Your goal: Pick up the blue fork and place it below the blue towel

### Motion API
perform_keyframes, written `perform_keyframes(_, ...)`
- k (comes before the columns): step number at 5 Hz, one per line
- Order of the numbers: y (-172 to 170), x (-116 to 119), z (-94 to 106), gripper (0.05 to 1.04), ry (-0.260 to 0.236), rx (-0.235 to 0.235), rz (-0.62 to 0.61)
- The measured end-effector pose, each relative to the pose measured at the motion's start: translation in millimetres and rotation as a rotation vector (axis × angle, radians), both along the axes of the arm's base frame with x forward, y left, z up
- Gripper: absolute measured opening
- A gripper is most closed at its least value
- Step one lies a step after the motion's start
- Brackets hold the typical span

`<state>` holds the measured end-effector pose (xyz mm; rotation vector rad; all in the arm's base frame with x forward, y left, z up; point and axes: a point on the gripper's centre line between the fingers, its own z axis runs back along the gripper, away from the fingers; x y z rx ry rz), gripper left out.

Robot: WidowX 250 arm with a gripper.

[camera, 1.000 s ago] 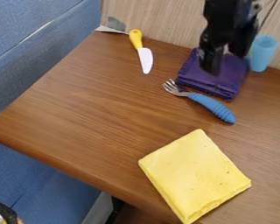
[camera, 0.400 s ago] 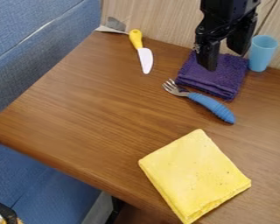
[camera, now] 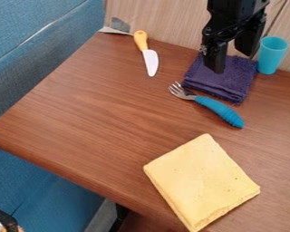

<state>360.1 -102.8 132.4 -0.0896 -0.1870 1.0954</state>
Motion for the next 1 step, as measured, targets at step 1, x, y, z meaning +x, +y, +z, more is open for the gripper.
perform_keyframes(1, -0.1, 0.2, 0.6, 1.001, -0.003, -0.001, 0.000)
